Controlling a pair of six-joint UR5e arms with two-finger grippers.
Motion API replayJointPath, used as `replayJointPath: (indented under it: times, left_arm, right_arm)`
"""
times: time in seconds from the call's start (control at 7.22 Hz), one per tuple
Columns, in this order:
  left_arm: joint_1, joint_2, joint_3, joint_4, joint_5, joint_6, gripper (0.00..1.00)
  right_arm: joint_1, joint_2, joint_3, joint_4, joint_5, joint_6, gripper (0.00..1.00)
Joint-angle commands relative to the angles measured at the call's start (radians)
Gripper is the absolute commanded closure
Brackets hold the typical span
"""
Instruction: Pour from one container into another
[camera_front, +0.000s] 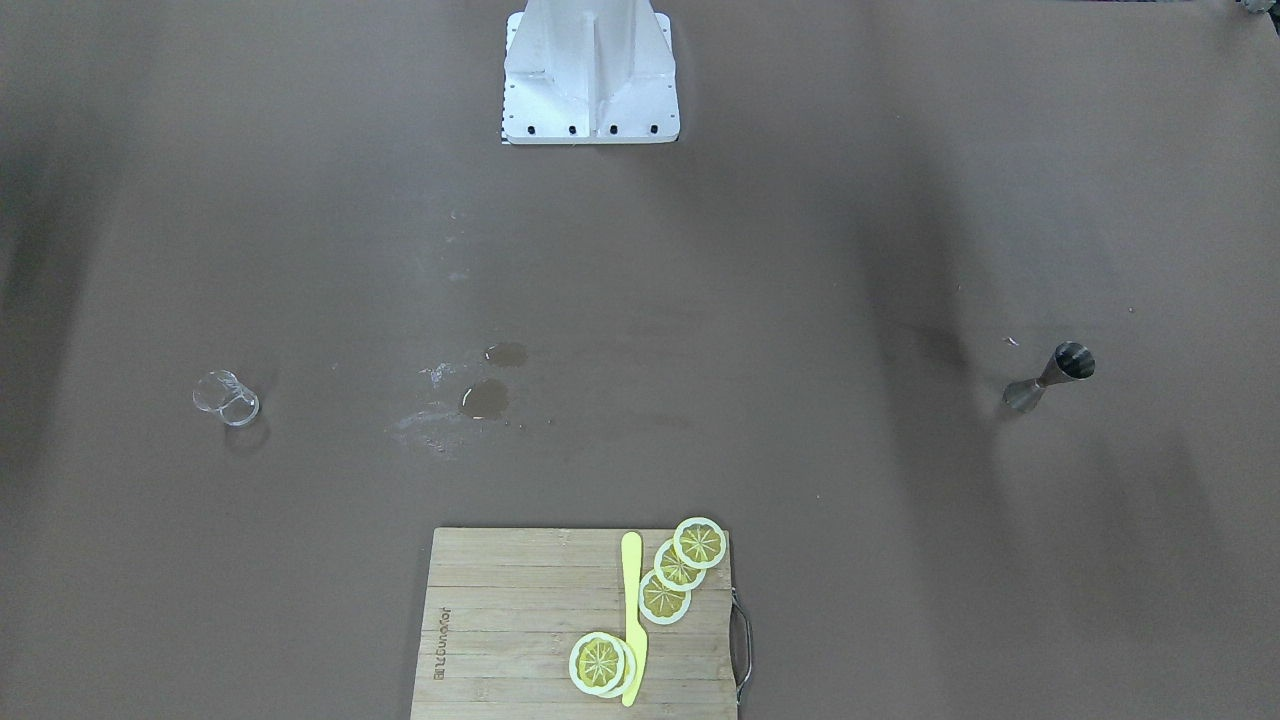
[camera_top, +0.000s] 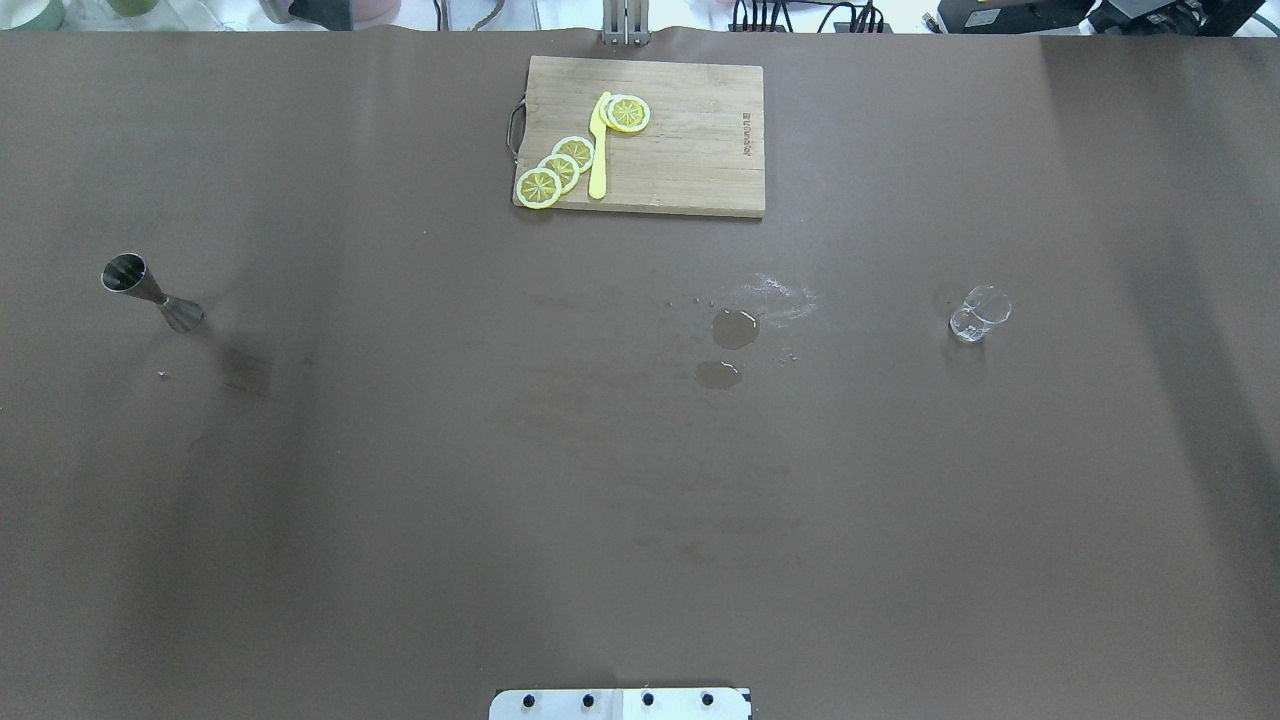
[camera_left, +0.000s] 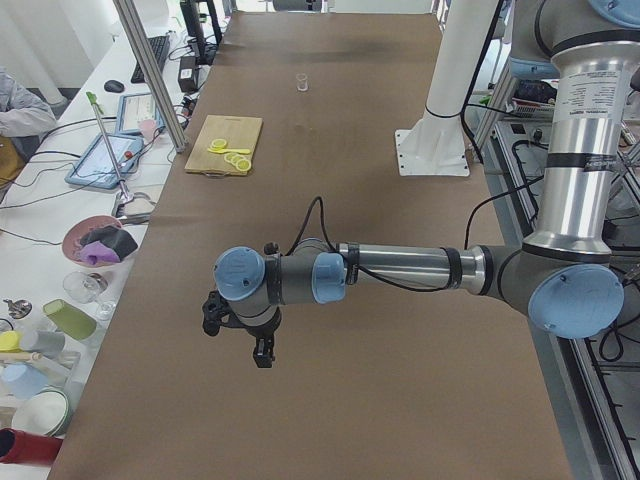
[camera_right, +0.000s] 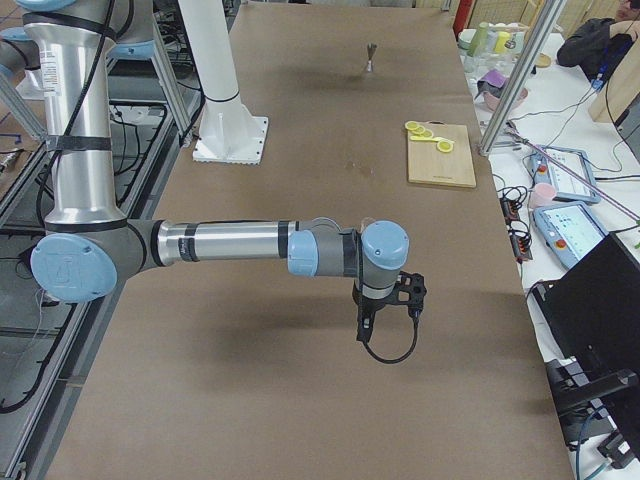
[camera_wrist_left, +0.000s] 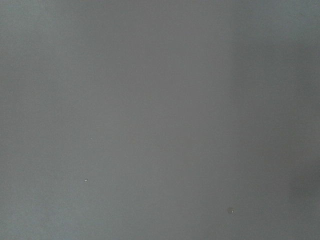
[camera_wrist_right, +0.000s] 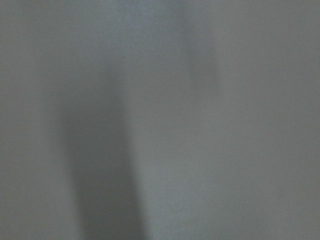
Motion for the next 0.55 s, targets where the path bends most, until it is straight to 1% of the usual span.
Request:
replayJointPath:
  times: [0.0, 0.28, 0.42]
  left_arm:
    - [0.004, -0.008, -0.006, 0.006, 0.001, 0.004, 0.02]
    - [0.026, 0.013, -0.023, 0.009, 0.005, 0.011, 0.02]
    - [0.038, 0.007, -0.020, 0.009, 0.012, 0.010, 0.02]
  right_arm:
    - [0.034, -0.035, -0.001, 0.006, 0.011, -0.031, 0.00]
    - [0.031, -0.018, -0.001, 0.003, -0.005, -0.034, 0.00]
    - [0.031, -0.009, -0.001, 0.003, -0.006, -0.032, 0.00]
